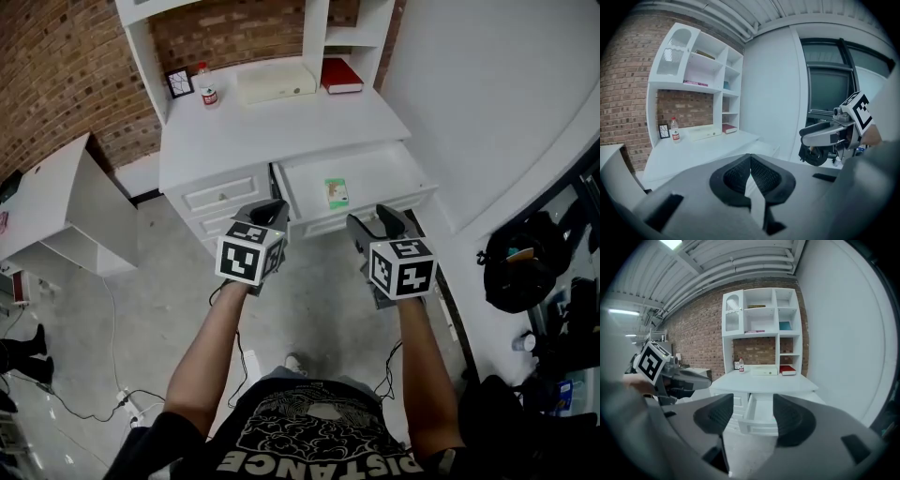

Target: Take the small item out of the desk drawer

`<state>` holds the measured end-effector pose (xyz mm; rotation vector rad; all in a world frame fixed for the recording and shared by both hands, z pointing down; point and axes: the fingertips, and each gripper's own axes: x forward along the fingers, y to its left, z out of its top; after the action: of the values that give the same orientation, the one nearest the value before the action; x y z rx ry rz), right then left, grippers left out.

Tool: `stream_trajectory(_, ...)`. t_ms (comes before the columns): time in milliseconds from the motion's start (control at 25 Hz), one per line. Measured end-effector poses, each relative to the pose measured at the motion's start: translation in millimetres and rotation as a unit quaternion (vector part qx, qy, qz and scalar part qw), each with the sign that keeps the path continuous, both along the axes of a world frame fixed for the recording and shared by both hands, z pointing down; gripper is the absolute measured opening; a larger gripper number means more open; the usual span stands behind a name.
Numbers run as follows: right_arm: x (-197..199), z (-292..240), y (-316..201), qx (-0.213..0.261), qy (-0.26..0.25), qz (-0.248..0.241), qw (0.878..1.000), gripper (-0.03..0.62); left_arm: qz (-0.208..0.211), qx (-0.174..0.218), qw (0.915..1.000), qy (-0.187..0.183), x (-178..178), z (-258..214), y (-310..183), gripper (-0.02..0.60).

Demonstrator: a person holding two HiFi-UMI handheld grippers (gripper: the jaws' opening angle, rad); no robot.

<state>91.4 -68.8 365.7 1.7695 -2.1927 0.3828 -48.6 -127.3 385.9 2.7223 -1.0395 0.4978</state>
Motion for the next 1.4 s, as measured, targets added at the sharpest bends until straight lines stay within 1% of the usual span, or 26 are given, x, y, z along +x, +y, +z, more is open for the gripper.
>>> stream_trajectory(160, -3, 4, -14, -0.008, -0.003, -0.002, 1.000, 0.278, 0.004, -0.003, 1.0000, 0.000, 0, 2, -10, 0.002)
stream_trajectory(240, -5, 7, -23, -0.016, -0.011, -0.001, 1.000, 0.299, 0.001, 0.000, 1.0000, 0.000, -3, 5, -19, 0.002)
stream_trajectory(320, -8, 11, -31, -0.029, -0.026, -0.001, 0.999, 0.326, -0.002, -0.004, 1.0000, 0.000, -8, 8, -24, 0.002)
stream_trajectory(440, -11, 19, -42, -0.051, -0.040, -0.006, 0.998, 0.330, -0.003, -0.009, 0.9999, 0.002, -12, 12, -30, 0.002)
stream_trajectory(520, -10, 23, -52, -0.062, -0.031, -0.004, 0.998, 0.328, -0.005, -0.012, 0.9999, 0.002, -14, 15, -35, 0.002)
stream_trajectory(640, -5, 34, -63, -0.083, -0.015, 0.003, 0.996, 0.345, -0.006, -0.019, 0.9998, 0.003, -18, 21, -39, 0.002)
stream_trajectory(720, -1, 43, -69, -0.109, -0.015, 0.000, 0.994, 0.355, -0.009, -0.020, 0.9997, 0.006, -19, 24, -43, 0.002)
stream_trajectory(800, 3, 49, -75, -0.130, -0.015, -0.004, 0.991, 0.347, -0.011, -0.021, 0.9997, 0.008, -16, 28, -46, 0.002)
stream_trajectory(1000, 14, 56, -100, -0.164, -0.038, -0.006, 0.986, 0.346, -0.010, -0.020, 0.9997, 0.004, -7, 38, -58, 0.002)
stream_trajectory(1120, 20, 68, -117, -0.192, -0.020, -0.019, 0.981, 0.350, -0.013, -0.025, 0.9996, 0.004, 0, 47, -67, 0.002)
stream_trajectory(1280, 27, 86, -142, -0.226, -0.031, -0.025, 0.973, 0.350, -0.014, -0.025, 0.9996, 0.000, 13, 57, -84, 0.002)
stream_trajectory(1400, 33, 101, -161, -0.250, -0.019, -0.034, 0.968, 0.359, -0.015, -0.026, 0.9995, -0.003, 25, 64, -101, 0.002)
